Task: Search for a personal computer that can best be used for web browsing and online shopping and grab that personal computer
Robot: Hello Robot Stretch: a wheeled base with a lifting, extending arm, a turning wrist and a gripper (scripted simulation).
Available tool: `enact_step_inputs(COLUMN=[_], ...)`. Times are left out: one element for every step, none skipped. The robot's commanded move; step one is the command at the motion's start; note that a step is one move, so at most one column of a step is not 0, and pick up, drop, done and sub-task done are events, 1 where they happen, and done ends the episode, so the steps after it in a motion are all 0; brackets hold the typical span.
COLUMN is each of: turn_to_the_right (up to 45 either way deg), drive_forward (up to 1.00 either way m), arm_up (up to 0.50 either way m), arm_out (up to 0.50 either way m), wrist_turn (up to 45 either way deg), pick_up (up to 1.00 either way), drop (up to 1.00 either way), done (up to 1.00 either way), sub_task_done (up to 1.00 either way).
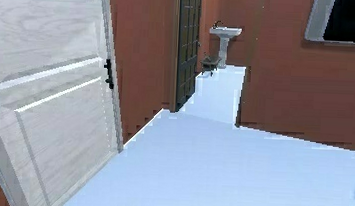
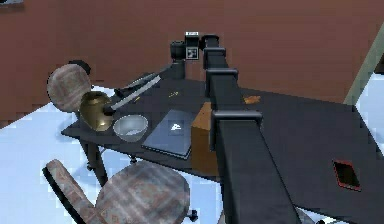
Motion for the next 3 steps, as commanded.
enact_step_inputs(turn_to_the_right=[0.0, 0.0, 18.0], drive_forward=[0.00, 0.00, 0.00], arm_up=[0.00, 0.00, 0.00], arm_out=[0.00, -0.42, 0.00], wrist_turn=[-39.0, 0.0, 0.0], pick_up=[0.00, 0.00, 0.00], drop=[0.00, 0.00, 0.00], done=[0.00, 0.00, 0.00], sub_task_done=[0.00, 0.00, 0.00])
